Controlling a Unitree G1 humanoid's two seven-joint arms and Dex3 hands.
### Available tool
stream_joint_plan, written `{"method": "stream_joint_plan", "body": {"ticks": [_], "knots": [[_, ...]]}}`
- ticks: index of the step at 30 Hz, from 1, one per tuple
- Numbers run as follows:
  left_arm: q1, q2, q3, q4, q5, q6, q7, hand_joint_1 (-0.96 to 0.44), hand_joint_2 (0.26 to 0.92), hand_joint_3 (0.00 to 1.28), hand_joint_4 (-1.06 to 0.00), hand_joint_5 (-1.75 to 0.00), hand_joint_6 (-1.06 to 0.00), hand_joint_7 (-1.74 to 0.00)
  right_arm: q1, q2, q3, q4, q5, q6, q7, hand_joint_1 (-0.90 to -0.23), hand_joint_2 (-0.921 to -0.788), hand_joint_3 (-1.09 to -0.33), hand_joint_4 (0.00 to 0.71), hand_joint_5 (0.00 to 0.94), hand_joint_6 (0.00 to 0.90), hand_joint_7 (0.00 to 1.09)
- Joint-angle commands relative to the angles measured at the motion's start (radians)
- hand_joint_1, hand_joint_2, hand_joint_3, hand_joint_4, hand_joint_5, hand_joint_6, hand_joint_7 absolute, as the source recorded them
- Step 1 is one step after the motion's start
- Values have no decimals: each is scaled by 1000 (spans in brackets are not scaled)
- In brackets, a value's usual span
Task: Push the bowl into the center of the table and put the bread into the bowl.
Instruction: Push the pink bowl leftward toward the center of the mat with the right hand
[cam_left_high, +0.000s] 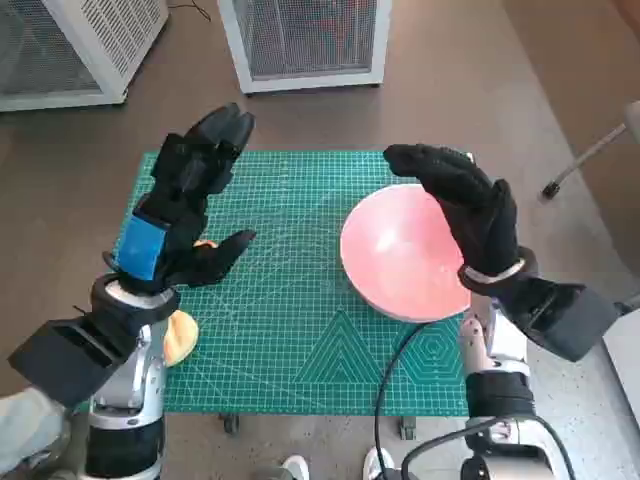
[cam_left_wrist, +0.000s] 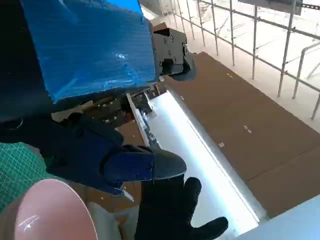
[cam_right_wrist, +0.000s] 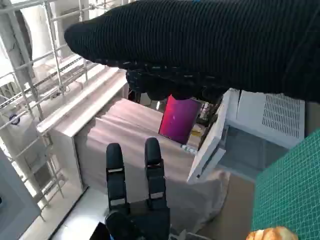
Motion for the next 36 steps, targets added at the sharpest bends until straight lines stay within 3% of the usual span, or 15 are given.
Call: {"method": "stream_joint_plan", "body": {"ticks": [1, 27, 36], "knots": [[-4, 1, -9, -10, 6, -5, 1, -568, 921, 357, -197, 0, 1, -556, 13, -2, 2, 2, -7, 6, -7, -583, -921, -603, 244, 3, 339, 5], [3, 3, -18, -5, 15, -18, -1, -569, 921, 357, -201, -2, 1, -559, 24, -7, -1, -17, 7, 20, -2, -594, -921, -605, 244, 1, 340, 3], [10, 5, -19, -11, 13, -20, -1, -568, 921, 357, -202, -2, 1, -568, -14, -64, -58, 42, 55, 43, 30, -605, -921, -617, 238, 0, 335, 1]]}}
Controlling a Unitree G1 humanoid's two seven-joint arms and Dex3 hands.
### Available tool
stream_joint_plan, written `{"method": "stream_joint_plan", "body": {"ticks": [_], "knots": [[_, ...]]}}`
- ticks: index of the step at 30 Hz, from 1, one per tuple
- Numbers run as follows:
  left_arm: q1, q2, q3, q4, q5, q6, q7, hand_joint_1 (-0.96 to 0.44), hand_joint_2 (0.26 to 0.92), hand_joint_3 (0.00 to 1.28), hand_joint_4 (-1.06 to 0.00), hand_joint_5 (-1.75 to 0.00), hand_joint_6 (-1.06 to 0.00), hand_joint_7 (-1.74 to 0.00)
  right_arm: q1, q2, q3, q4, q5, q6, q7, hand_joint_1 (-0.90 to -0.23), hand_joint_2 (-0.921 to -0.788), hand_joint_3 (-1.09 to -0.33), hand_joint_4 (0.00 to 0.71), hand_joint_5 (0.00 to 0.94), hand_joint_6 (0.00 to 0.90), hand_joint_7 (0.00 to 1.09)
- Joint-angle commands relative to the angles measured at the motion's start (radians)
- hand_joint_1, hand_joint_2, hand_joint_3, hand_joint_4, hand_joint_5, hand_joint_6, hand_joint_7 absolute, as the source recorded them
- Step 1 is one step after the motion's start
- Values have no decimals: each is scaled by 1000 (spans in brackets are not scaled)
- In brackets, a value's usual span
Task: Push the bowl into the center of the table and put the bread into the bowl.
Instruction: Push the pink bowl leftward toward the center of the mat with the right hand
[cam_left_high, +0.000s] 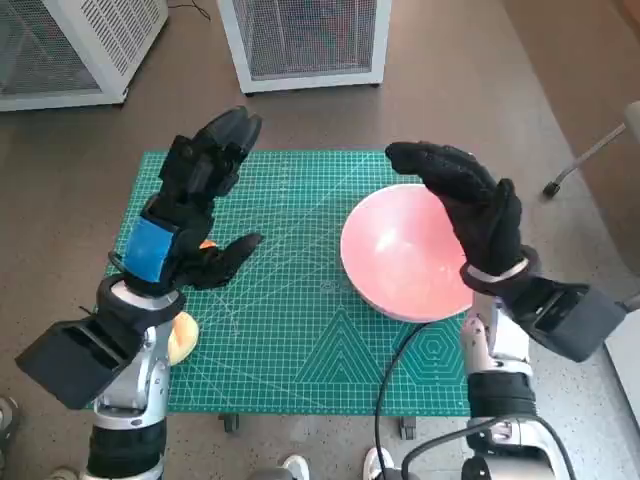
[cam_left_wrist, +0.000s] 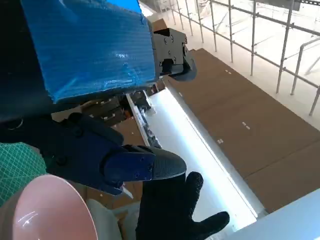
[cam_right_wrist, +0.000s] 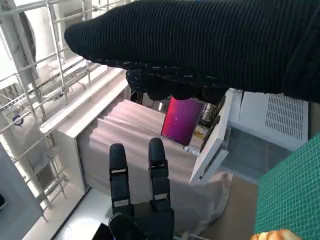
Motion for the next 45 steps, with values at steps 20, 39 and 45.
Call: {"method": "stream_joint_plan", "body": {"ticks": [20, 39, 45], "knots": [[18, 6, 8, -2, 14, -30, 7, -574, 921, 357, -201, -1, 1, -562, -120, -187, -165, 482, -108, -106, -266, -572, -921, -667, 198, 18, 329, 24], [22, 3, 14, 4, 19, -40, 10, -581, 921, 360, -198, 0, 1, -553, -108, -207, -93, 663, -307, 26, -552, -579, -921, -699, 223, 13, 344, 26], [30, 6, 18, -6, 14, -34, 8, -585, 921, 362, -197, 0, 1, -552, -106, -179, -81, 672, -330, 66, -574, -573, -921, -720, 226, 9, 346, 24]]}}
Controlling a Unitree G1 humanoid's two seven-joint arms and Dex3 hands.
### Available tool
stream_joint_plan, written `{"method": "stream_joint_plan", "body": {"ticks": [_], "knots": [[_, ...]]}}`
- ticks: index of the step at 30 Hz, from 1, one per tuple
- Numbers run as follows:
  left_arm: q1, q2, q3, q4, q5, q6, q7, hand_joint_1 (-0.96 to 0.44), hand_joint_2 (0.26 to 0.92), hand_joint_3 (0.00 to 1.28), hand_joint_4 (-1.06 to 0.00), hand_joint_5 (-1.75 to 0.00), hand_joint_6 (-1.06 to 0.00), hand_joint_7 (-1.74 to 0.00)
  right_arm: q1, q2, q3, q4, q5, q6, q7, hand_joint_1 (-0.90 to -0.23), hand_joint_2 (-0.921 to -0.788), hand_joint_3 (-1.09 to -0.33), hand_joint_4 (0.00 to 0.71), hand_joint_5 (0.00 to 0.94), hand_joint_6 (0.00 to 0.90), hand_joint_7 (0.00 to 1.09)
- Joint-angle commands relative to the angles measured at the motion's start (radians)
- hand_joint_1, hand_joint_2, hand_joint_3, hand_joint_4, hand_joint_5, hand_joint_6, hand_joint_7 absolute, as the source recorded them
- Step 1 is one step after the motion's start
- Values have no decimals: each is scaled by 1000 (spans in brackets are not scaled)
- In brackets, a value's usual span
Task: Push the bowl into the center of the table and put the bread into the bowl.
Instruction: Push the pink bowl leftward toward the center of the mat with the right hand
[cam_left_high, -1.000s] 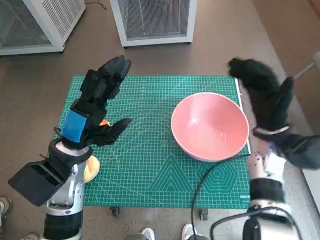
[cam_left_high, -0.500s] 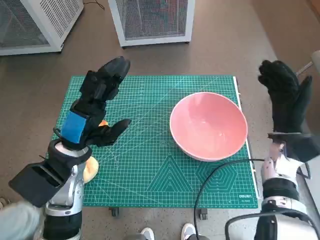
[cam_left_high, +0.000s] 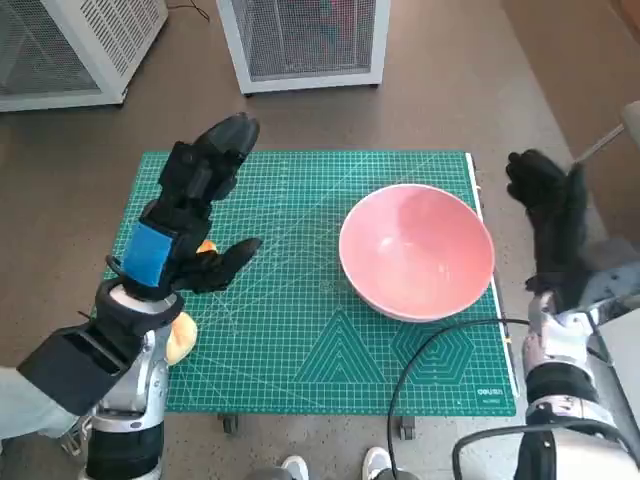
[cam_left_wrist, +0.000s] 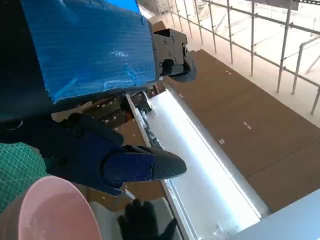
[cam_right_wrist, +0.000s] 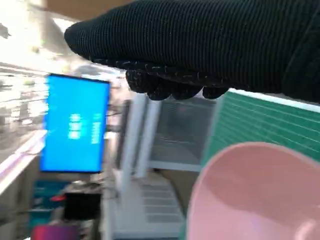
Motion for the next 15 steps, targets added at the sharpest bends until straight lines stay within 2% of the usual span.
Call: {"method": "stream_joint_plan", "body": {"ticks": [1, 15], "knots": [[16, 6, 11, -10, -4, -7, 4, -586, 921, 362, -196, 0, 1, -552, 19, 30, 13, 23, -27, 49, -22, -568, -921, -724, 226, 8, 346, 23], [56, 10, 35, -69, -44, 46, 3, -583, 921, 363, -196, -1, -9, -561, 0, 106, 5, 37, -31, 144, -15, -578, -921, -729, 225, 3, 359, 24]]}}
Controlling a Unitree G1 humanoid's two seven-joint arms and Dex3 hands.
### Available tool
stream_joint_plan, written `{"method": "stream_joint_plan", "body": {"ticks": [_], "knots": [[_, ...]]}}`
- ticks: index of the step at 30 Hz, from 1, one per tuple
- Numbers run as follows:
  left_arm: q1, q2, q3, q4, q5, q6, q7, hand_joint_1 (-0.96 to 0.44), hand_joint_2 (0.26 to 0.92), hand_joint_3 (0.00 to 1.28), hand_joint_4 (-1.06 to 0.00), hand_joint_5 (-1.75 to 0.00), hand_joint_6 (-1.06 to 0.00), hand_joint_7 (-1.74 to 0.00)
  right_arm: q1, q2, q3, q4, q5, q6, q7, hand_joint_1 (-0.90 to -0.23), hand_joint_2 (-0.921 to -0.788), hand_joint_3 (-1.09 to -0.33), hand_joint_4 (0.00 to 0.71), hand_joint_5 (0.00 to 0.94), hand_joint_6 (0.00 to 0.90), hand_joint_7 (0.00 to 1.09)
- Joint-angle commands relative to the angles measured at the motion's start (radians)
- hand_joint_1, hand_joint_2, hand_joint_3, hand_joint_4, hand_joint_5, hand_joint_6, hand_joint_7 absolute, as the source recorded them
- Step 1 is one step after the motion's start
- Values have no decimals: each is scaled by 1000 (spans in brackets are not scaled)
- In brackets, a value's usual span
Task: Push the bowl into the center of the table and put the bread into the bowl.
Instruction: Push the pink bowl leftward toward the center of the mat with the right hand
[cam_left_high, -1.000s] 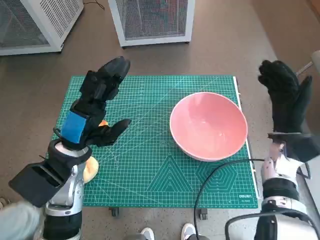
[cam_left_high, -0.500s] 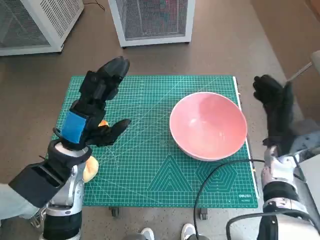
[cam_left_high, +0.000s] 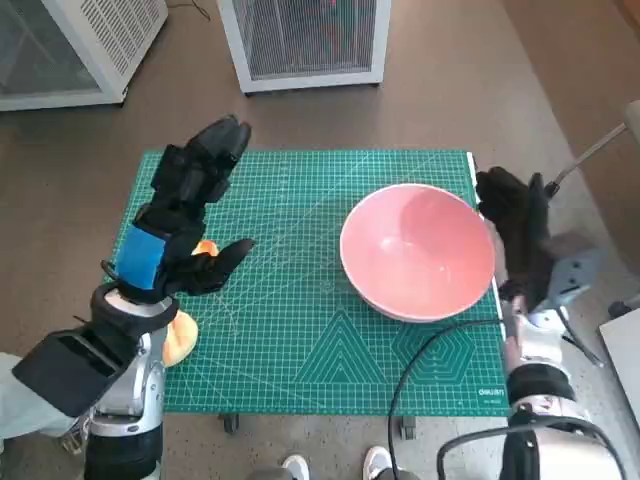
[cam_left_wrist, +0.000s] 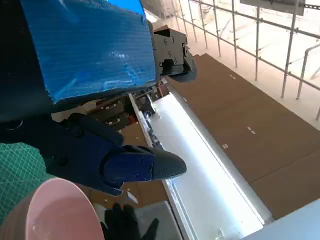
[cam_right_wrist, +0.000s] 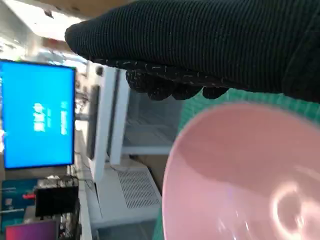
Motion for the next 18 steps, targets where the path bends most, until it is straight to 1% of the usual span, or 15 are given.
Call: {"method": "stream_joint_plan", "body": {"ticks": [1, 4, 12, 18], "knots": [[24, 9, 12, -38, -19, 20, 3, -583, 921, 363, -197, -1, -10, -562, -1, 30, -1, 20, -7, 44, -1, -582, -921, -724, 225, 2, 360, 24], [33, 8, 16, -55, -18, 30, 8, -586, 921, 362, -199, -2, -11, -566, -7, 43, 6, 19, -18, 52, -13, -580, -921, -719, 225, 2, 362, 24], [63, 9, 28, -104, -14, 67, 28, -588, 921, 351, -206, -5, -13, -574, -29, 75, 13, 19, -23, 69, -9, -552, -921, -695, 242, 7, 384, 31], [82, 11, 36, -133, -12, 86, 35, -578, 921, 350, -205, -4, -6, -578, -54, 96, 31, 20, -39, 70, -15, -569, -921, -678, 255, 10, 406, 39]]}}
